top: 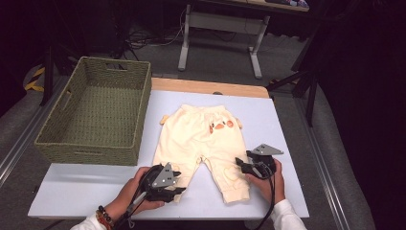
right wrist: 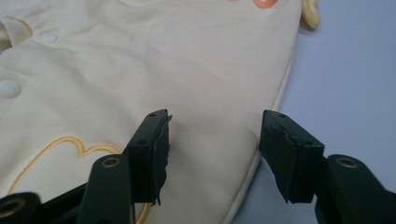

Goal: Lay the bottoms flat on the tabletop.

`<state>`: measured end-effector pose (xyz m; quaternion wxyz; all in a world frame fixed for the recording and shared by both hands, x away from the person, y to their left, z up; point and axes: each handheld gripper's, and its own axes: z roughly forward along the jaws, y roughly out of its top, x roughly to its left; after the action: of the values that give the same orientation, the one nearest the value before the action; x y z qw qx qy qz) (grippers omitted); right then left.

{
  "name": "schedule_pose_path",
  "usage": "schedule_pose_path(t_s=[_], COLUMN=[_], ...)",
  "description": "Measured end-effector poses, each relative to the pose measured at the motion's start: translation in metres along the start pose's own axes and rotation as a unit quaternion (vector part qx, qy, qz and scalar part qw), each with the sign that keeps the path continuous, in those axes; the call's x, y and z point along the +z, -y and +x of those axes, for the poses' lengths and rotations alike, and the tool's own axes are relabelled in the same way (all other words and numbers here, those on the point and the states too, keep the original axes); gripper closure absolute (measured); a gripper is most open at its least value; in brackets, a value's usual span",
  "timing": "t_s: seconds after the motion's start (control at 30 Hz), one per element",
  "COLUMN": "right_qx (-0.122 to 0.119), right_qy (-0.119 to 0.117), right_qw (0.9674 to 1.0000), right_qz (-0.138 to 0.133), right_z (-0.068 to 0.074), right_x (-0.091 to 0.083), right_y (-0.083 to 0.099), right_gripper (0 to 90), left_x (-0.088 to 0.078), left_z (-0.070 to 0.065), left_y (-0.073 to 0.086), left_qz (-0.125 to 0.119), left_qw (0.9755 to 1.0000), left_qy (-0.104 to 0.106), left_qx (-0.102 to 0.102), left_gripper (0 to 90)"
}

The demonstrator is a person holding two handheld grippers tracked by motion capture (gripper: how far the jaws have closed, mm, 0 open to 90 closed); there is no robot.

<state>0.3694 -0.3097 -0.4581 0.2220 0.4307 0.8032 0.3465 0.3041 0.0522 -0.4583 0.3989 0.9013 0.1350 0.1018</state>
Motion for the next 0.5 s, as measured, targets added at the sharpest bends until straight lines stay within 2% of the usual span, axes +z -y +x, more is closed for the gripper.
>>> schedule_pose_path(t_s=[0.03, 0.07, 0.17, 0.23, 0.27, 0.3, 0.33, 0.43, 0.5], right_qx=[0.008, 0.011, 0.013, 0.024, 0.033, 0.042, 0.044, 0.035, 0.032], right_qy=[-0.001, -0.005, -0.003, 0.002, -0.003, -0.008, -0.009, -0.021, -0.030], right_qw=[1.0000, 0.9999, 0.9999, 0.9997, 0.9994, 0.9990, 0.9990, 0.9991, 0.9990], right_qz=[0.004, 0.004, 0.010, 0.010, 0.010, 0.009, 0.009, 0.008, 0.008], right_z=[-0.0021, -0.0030, -0.0053, -0.0086, -0.0106, -0.0115, -0.0120, -0.0101, -0.0093], right_x=[0.0003, 0.0003, -0.0017, -0.0023, -0.0020, -0.0013, -0.0008, 0.0002, 0.0003], right_y=[-0.0001, 0.0001, -0.0002, 0.0009, 0.0016, 0.0019, 0.0019, 0.0005, 0.0000], right_gripper=[46.0, 47.1, 47.6, 47.0, 47.4, 48.1, 49.2, 61.3, 69.3], left_x=[0.0004, 0.0016, 0.0034, 0.0049, 0.0057, 0.0064, 0.0068, 0.0068, 0.0066], left_z=[0.0001, 0.0026, 0.0045, 0.0050, 0.0057, 0.0063, 0.0072, 0.0092, 0.0086], left_y=[0.0024, 0.0042, 0.0066, 0.0079, 0.0085, 0.0091, 0.0090, 0.0079, 0.0077], left_qz=[-0.007, -0.003, -0.008, -0.014, -0.015, -0.017, -0.017, -0.013, -0.015], left_qw=[0.9999, 0.9997, 0.9992, 0.9987, 0.9977, 0.9970, 0.9967, 0.9960, 0.9962], left_qy=[0.006, 0.015, 0.023, 0.034, 0.045, 0.054, 0.059, 0.069, 0.067], left_qx=[-0.007, -0.021, -0.030, -0.037, -0.048, -0.053, -0.052, -0.055, -0.054], left_gripper=[47.2, 46.9, 46.6, 50.3, 52.8, 58.6, 60.7, 68.0, 70.7])
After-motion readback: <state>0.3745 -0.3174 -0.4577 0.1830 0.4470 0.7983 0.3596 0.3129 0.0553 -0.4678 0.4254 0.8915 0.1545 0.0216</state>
